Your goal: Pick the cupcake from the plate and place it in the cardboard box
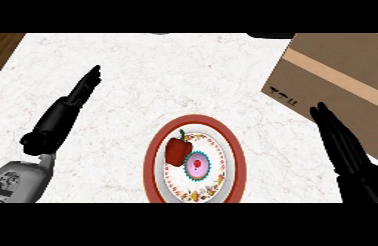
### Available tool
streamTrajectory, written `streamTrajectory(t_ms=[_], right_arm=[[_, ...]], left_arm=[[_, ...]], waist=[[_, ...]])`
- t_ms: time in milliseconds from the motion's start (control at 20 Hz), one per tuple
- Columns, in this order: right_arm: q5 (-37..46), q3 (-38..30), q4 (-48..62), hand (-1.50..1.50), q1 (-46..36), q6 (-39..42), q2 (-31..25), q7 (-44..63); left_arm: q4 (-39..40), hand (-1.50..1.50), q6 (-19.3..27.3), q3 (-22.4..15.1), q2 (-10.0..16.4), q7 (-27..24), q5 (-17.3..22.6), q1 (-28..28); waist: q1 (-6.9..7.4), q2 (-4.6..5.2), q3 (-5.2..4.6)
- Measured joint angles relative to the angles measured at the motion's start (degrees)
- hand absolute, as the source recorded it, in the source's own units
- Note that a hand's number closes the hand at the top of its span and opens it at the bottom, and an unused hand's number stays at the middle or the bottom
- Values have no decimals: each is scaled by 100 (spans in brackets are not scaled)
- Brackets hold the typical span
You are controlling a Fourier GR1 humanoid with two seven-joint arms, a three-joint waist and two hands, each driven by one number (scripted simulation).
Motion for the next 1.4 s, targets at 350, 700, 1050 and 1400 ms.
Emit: streamTrajectory(t_ms=[350, 700, 1050, 1400], right_arm=[[55, 1117, 81, -150, -880, 1440, 331, 1271], [31, 1606, 747, -150, -1563, 2030, 1060, 1739], [134, 1831, 1688, -150, -1882, 2295, 2114, 2009], [583, 1811, 2699, -150, -2062, 2531, 3157, 2042]], left_arm=[[-76, 0, -67, -105, -96, 111, -43, -114], [11, 0, -74, -156, -192, 126, -118, -235], [57, 0, -136, -77, -169, 71, -96, -211], [113, 0, -112, 2, -202, 34, -111, -183]], waist=[[177, 20, -9], [222, 36, -18], [197, 27, -9], [140, 19, 3]])
